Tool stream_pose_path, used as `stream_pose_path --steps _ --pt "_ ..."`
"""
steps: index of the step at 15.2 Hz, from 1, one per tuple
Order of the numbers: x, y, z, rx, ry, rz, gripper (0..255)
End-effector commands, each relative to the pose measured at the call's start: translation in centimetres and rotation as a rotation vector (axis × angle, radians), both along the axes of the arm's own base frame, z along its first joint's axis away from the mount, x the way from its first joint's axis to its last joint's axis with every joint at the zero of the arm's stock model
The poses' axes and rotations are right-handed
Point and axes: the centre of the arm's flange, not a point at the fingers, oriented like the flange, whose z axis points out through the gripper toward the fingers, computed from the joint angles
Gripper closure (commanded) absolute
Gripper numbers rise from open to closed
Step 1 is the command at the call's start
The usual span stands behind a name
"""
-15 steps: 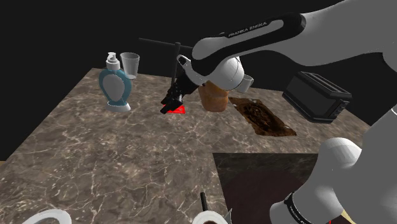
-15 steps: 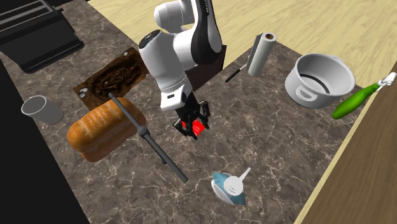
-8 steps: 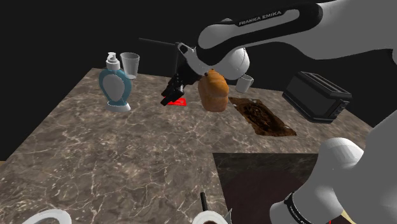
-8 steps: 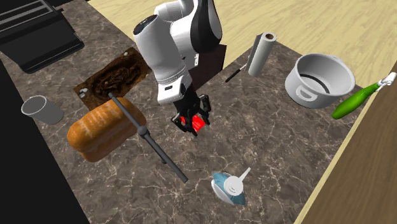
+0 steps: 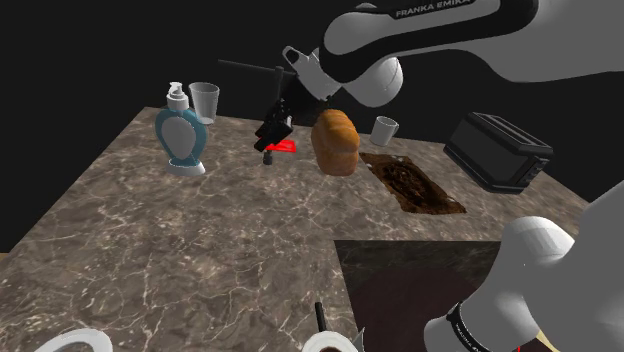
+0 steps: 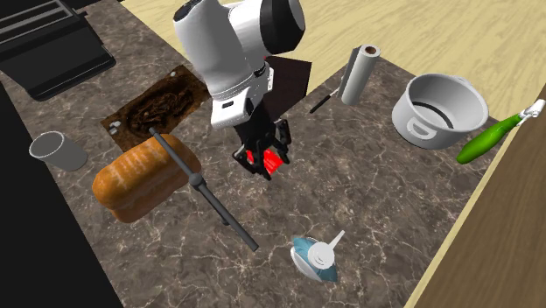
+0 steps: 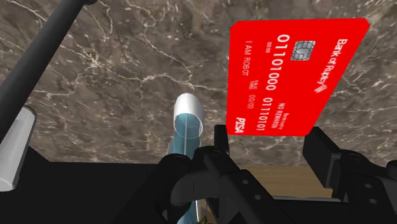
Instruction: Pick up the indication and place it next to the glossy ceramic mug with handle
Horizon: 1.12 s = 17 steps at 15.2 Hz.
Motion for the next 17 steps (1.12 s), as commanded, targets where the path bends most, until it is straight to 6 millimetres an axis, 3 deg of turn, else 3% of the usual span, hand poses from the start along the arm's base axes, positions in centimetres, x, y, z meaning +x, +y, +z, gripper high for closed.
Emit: stream_pose_path --steps 1,17 --pt "0.0 0.0 0.9 0.000 0.000 0.000 255" --pt "1.9 -21.0 1.0 0.000 0.000 0.000 255"
